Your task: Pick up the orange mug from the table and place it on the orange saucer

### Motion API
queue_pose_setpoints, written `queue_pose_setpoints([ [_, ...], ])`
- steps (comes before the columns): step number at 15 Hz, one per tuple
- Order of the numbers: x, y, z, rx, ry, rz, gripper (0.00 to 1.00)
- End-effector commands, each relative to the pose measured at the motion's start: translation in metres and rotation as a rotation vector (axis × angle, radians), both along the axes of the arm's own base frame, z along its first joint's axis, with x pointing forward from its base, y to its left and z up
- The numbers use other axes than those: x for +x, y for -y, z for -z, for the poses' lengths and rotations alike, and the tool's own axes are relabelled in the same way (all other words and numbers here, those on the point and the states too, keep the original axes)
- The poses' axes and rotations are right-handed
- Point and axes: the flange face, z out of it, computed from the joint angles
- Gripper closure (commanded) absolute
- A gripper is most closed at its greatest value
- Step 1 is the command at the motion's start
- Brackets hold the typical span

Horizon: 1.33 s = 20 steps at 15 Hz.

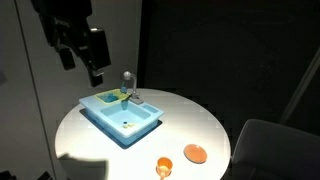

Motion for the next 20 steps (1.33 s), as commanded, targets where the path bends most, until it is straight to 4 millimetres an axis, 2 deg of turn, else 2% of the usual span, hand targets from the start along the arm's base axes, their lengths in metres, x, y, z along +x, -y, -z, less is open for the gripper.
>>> queue_pose_setpoints([
  [1,0.000,0.000,-0.001,0.000,-0.001,0.000,0.00],
  [9,0.032,0.009,0.004,-0.036,0.044,0.012,0.00],
  [15,0.071,0.019,0.020,-0.067,0.057,0.013,0.00],
  [20,0.104,0.037,0.039,-0.089,0.026,-0.011,0.00],
])
